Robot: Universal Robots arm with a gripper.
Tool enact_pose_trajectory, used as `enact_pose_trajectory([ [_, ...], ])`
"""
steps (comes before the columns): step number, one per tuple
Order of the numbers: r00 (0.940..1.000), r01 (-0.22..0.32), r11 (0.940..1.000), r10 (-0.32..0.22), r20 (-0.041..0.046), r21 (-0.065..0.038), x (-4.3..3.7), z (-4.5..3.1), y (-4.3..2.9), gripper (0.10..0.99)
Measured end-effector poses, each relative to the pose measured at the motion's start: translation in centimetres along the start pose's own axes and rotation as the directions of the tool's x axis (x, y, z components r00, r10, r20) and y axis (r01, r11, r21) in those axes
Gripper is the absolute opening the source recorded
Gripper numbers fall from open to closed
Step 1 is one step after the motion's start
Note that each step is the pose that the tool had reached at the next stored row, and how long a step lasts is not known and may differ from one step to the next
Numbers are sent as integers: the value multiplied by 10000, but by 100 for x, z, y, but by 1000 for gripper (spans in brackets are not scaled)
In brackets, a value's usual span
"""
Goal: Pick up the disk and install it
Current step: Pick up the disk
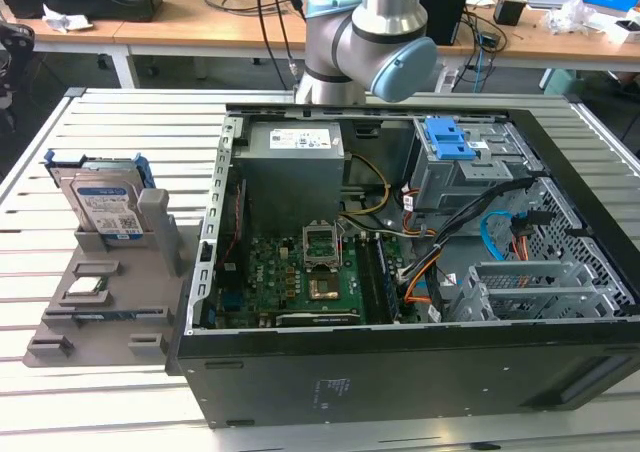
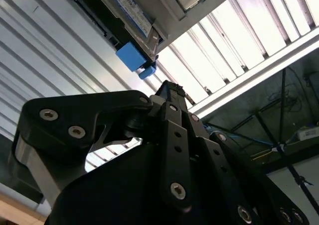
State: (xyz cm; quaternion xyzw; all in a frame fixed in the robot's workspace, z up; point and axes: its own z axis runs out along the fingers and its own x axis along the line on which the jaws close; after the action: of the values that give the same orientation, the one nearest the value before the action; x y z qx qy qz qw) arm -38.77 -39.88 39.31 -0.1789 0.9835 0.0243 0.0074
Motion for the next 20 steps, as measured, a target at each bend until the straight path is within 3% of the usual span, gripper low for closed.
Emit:
enact_pose_trajectory([
  [5, 9976, 693, 9976, -693, -31, -17, 0, 0, 0, 106],
  [10, 9895, 1444, 9895, -1444, -63, -38, 0, 0, 0, 106],
  [15, 9731, 2299, 9732, -2300, -97, -65, 0, 0, 0, 106],
  [20, 9508, 3094, 9509, -3095, -127, -94, 0, 0, 0, 106],
])
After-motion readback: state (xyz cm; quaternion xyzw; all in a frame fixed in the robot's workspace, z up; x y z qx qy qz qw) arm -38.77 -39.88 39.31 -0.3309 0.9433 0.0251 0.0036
